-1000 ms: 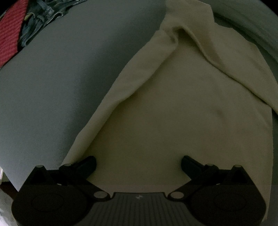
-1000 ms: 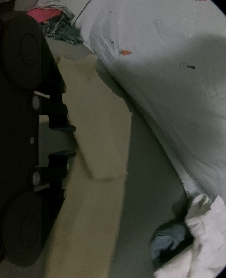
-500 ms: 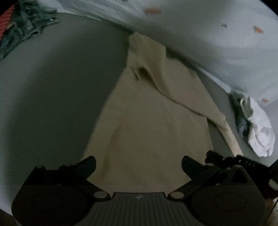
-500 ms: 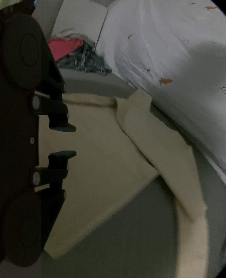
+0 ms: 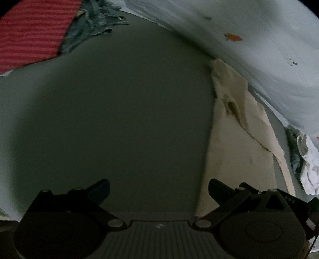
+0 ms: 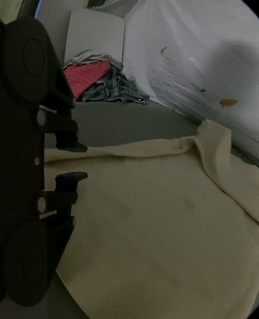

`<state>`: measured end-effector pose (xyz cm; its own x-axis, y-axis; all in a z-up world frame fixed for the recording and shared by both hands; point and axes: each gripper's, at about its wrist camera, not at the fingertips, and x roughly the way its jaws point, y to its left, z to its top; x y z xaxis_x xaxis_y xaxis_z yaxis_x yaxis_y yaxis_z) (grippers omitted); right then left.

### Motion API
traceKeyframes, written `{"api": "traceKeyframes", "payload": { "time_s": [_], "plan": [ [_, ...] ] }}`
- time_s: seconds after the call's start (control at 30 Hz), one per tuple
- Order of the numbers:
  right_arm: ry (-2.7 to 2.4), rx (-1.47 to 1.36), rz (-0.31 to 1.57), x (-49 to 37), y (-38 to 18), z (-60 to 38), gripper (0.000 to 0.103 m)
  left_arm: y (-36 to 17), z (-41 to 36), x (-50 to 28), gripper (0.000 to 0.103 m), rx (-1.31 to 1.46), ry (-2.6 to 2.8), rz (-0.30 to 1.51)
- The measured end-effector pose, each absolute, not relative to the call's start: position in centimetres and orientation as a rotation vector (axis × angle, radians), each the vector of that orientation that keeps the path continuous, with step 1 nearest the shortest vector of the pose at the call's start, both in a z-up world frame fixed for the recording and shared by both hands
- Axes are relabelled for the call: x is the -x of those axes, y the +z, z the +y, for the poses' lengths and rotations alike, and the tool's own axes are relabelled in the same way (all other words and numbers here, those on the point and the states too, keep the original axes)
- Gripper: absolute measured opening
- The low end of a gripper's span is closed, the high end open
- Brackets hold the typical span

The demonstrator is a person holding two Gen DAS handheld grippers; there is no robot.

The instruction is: Fold clothes

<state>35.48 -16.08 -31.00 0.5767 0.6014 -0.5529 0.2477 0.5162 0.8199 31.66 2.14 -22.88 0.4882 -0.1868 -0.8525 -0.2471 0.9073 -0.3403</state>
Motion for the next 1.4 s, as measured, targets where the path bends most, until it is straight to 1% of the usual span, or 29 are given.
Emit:
{"api": "traceKeyframes", "payload": {
  "time_s": [0.07, 0.23, 0.3, 0.33, 0.4, 0.43, 0.73, 1.13, 1.4],
  "plan": [
    [0.263, -1.034, 0.976, -35.7, -31.0, -14.7, 0.029, -22.9, 3.1, -31.7, 0.103, 0.446, 0.037, 1.072],
    [0.276, -0.991, 1.020, -36.1, -31.5, -12.5, 0.030, -23.3, 4.5, -31.9, 0.103, 0.438, 0.031, 1.090],
    [0.270, -0.958, 1.039, -36.1, -31.7, -12.0, 0.021, -23.5, 4.6, -32.0, 0.103, 0.431, 0.026, 1.095],
    [0.261, -0.941, 1.042, -36.1, -31.6, -11.8, 0.013, -23.4, 4.7, -31.9, 0.103, 0.427, 0.023, 1.097],
    [0.263, -0.943, 1.004, -35.9, -31.3, -12.1, 0.008, -23.4, 4.7, -31.9, 0.103, 0.420, 0.018, 1.098],
    [0.264, -0.944, 0.985, -35.8, -31.2, -12.3, 0.003, -23.4, 4.7, -31.8, 0.103, 0.417, 0.014, 1.098],
    [0.275, -0.887, 0.943, -35.6, -29.9, -14.5, 0.002, -23.6, 2.3, -32.6, 0.103, 0.437, 0.004, 1.085],
    [0.203, -0.800, 0.955, -34.9, -29.7, -20.5, 0.002, -24.6, -5.3, -34.1, 0.103, 0.398, -0.063, 1.139],
    [0.203, -0.707, 1.038, -35.7, -30.4, -21.7, 0.002, -25.4, -7.2, -34.2, 0.103, 0.410, -0.023, 1.171]
  ]
}}
